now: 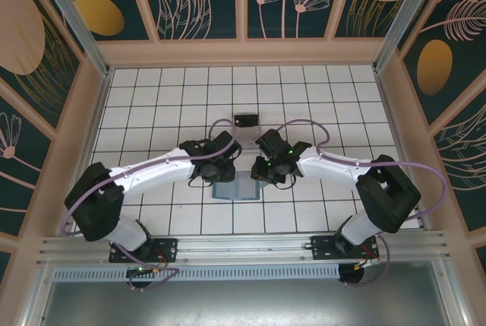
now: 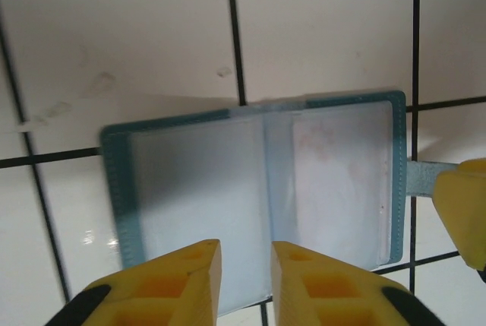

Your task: Take the credit cards out of the card holder

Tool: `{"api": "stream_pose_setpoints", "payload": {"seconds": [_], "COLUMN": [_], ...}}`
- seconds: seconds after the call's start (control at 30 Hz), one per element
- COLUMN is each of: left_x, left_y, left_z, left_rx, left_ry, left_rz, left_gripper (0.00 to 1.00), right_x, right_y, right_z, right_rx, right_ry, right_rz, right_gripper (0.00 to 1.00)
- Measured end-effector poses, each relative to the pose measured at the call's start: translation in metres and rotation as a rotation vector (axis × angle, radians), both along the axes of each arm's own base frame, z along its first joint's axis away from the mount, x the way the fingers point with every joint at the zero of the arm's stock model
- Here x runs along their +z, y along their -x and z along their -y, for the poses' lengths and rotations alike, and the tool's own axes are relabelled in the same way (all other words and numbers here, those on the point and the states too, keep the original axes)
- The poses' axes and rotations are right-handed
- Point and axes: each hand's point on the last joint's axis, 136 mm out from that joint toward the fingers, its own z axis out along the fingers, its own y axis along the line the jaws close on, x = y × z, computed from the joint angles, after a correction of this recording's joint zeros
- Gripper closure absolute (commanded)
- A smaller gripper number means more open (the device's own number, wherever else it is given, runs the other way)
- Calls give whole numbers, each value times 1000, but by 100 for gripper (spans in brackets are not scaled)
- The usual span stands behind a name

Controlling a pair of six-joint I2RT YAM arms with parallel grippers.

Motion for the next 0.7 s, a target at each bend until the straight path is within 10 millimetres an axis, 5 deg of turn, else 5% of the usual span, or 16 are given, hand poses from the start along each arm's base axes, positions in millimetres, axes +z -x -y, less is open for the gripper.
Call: {"api": "stream_pose_setpoints", "payload": {"seconds": [0.13, 0.3, 0.7], "left_x": [-18, -8, -31], "left_y": [4, 4, 16], "left_z": [6, 33, 66], "left_rx": [-21, -71, -82], "left_ry": [-52, -70, -142], "left_rz": [-41, -14, -92], "left_gripper": [71, 68, 59], "right_x": [7, 21, 16], "right_y": [-9, -17, -22], "right_z": [17, 41, 73], "right_rx": [-53, -125, -172], "right_ry": [-9, -38, -40], "right_rz": [24, 72, 78], "right_gripper": [72, 72, 72]}}
